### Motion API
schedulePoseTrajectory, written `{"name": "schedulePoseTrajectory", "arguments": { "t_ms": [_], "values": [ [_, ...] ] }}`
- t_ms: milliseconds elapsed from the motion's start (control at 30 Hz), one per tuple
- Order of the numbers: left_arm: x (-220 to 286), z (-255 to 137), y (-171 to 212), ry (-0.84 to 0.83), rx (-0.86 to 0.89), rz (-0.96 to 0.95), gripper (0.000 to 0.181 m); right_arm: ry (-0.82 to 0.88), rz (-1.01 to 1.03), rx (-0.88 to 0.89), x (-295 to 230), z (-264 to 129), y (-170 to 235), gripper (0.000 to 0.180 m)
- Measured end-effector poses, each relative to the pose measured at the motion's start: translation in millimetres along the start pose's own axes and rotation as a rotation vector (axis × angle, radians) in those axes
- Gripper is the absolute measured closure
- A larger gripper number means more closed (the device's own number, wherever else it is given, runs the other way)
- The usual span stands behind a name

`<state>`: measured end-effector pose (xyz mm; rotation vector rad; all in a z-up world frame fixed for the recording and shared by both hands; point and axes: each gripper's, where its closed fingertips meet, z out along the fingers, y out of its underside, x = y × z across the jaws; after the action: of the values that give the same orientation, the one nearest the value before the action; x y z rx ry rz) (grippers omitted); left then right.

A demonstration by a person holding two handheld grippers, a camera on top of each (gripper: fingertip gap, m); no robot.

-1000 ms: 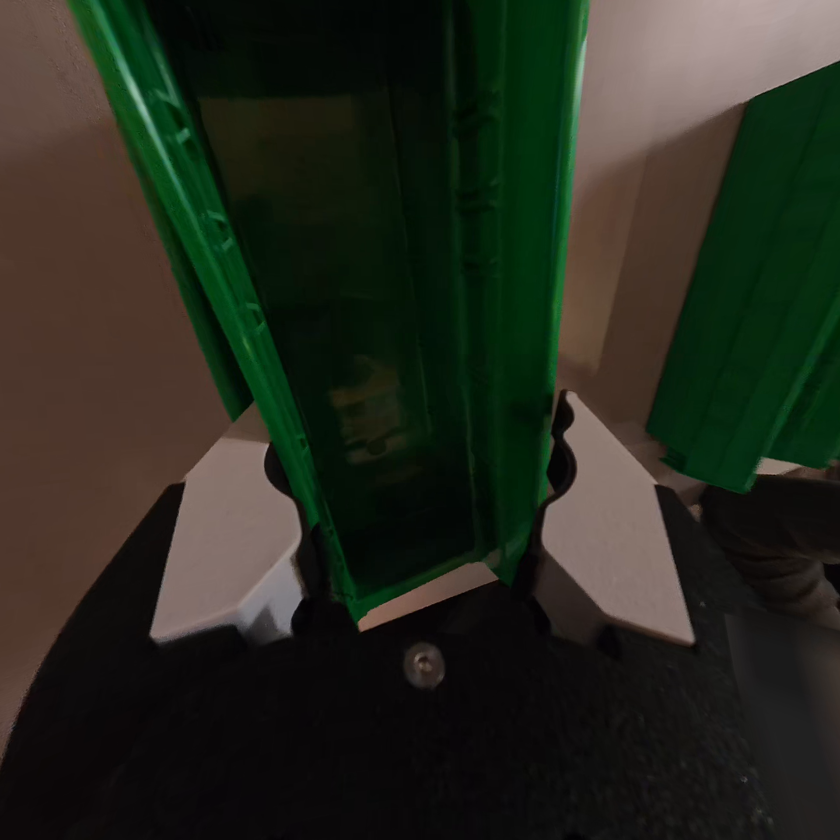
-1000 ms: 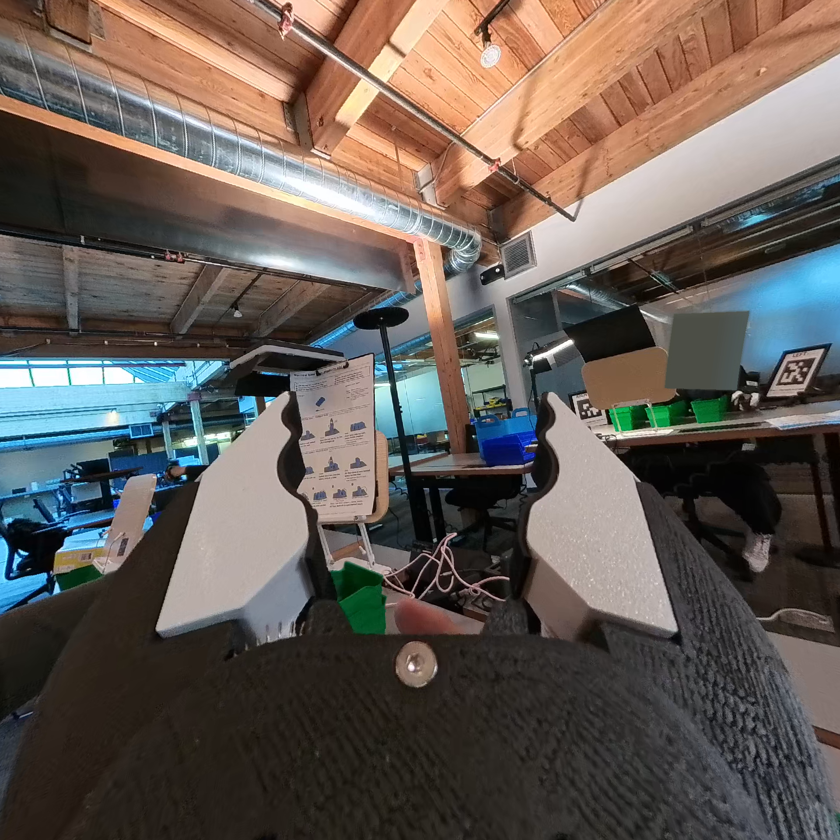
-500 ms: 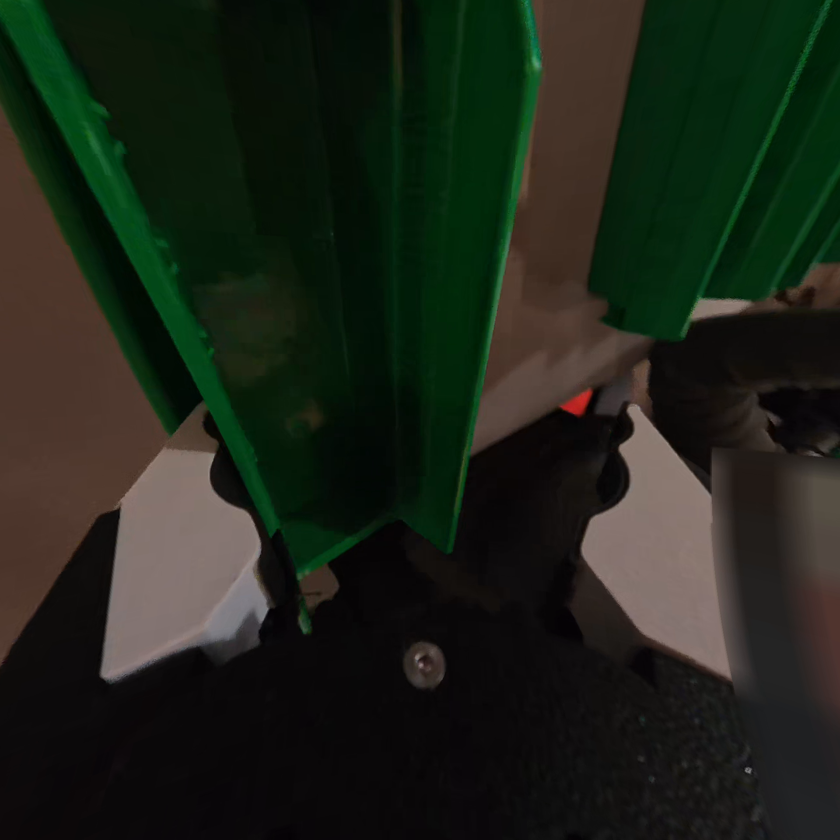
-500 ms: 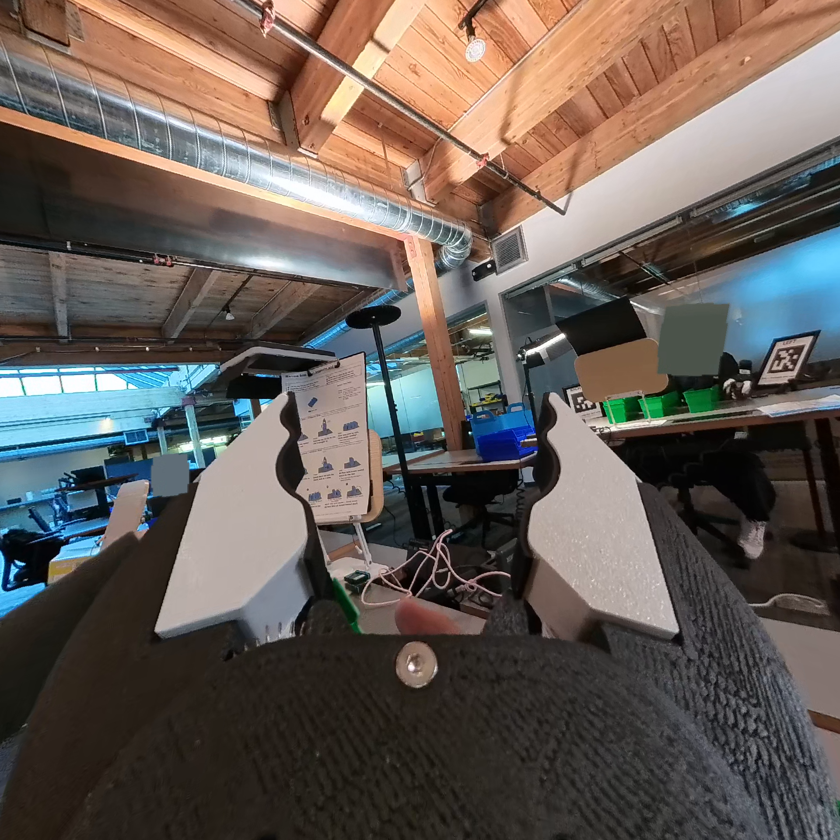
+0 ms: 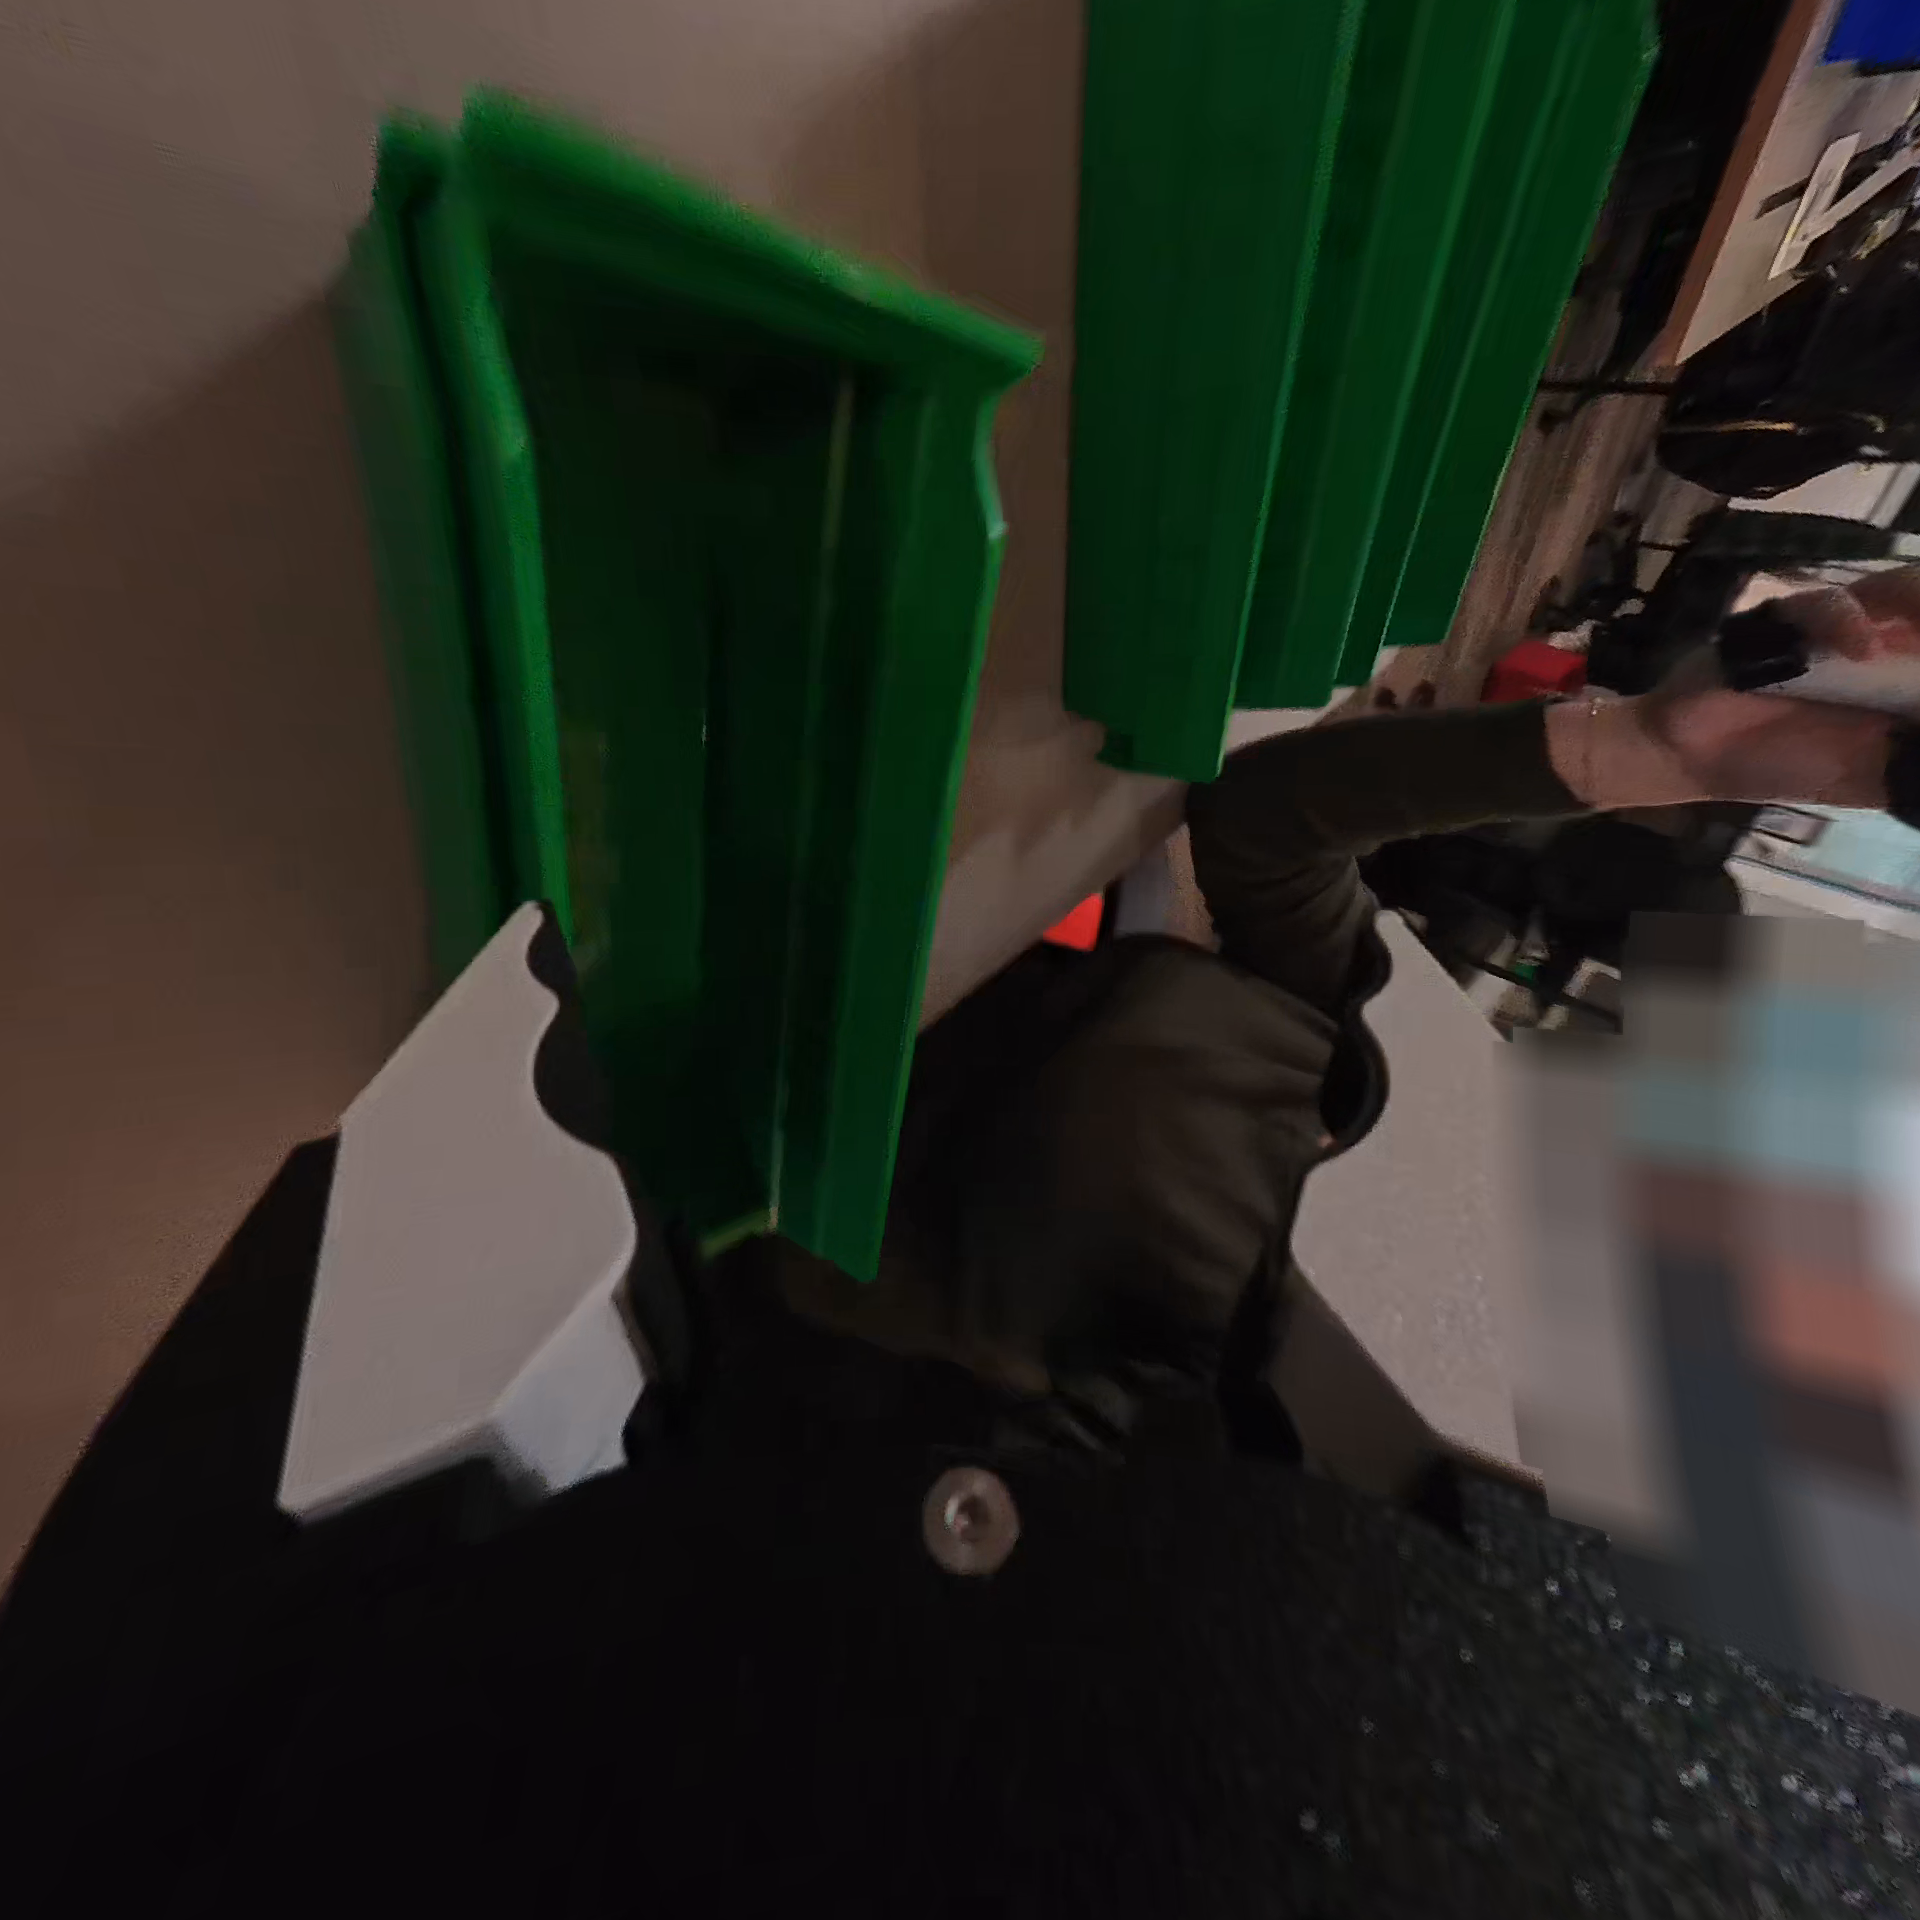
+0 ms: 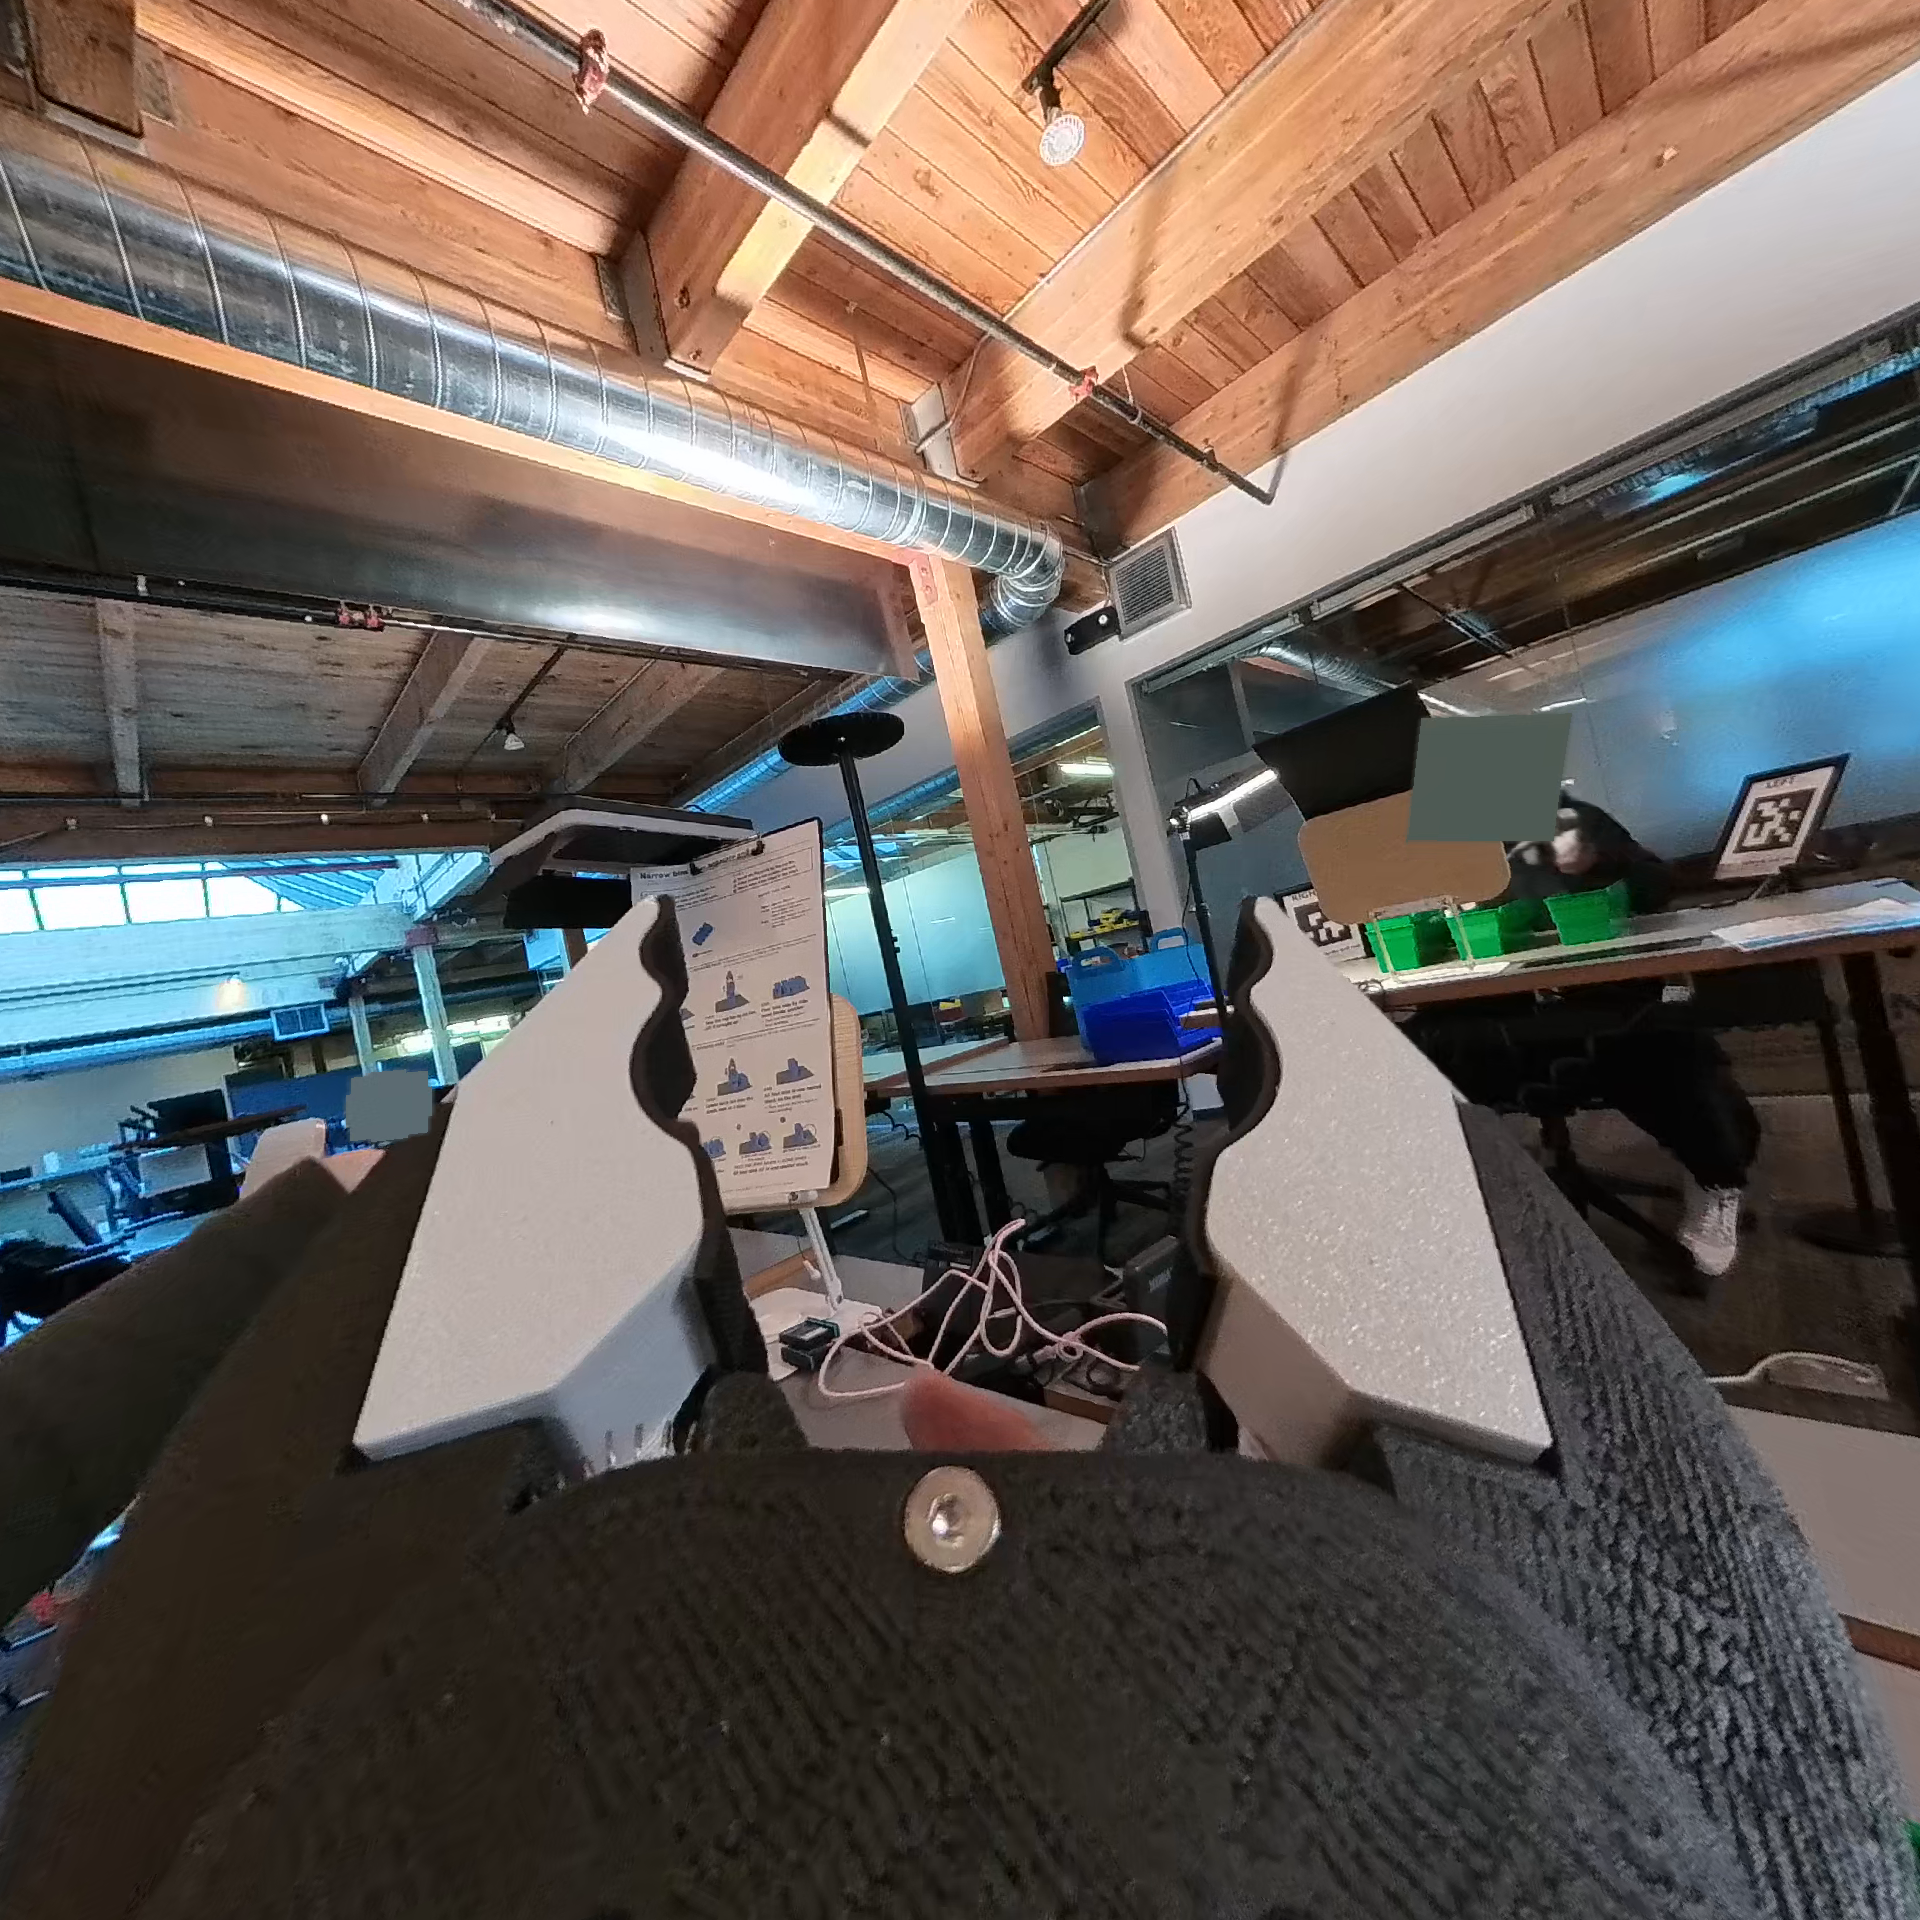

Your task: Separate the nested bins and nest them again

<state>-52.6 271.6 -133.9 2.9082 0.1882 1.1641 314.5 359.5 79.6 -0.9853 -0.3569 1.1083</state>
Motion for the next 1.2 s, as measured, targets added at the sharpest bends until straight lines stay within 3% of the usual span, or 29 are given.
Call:
{"name": "schedulePoseTrajectory", "arguments": {
  "t_ms": [33,133,267,433,600,667,733,900,1000,1200],
  "values": [
    [8.0,1.1,-8.0,-0.021,0.052,0.055,0.035,0.001,0.000,0.003,0.3,-0.3,-0.6,0.076],
    [34.2,24.9,-25.8,-0.156,0.148,0.230,0.028,0.007,0.001,0.010,1.4,-1.0,-1.9,0.076],
    [95.3,102.7,-36.7,-0.148,0.146,0.419,0.026,0.011,-0.003,0.006,1.6,-1.5,-1.7,0.075],
    [109.4,194.4,-58.4,-0.239,0.062,0.420,0.040,0.009,-0.006,0.014,-0.1,-4.4,-5.1,0.075],
    [89.4,233.3,-75.2,-0.360,-0.015,0.354,0.067,-0.004,-0.003,0.030,-4.0,-8.5,-10.6,0.076],
    [83.6,238.3,-77.1,-0.394,-0.039,0.356,0.093,-0.009,-0.001,0.039,-5.3,-9.8,-12.8,0.075],
    [85.6,242.5,-75.8,-0.378,-0.075,0.391,0.150,-0.015,0.003,0.045,-5.9,-10.5,-14.2,0.075],
    [81.9,230.8,-69.6,-0.444,-0.161,0.457,0.172,-0.015,0.008,0.039,-4.4,-9.3,-12.5,0.075],
    [85.3,213.0,-68.7,-0.504,-0.140,0.526,0.175,-0.009,-0.001,0.032,-4.2,-8.8,-11.4,0.075],
    [125.1,142.2,-43.9,-0.396,-0.022,0.566,0.175,0.009,-0.024,0.017,-4.7,-6.7,-8.5,0.076]
  ]
}}
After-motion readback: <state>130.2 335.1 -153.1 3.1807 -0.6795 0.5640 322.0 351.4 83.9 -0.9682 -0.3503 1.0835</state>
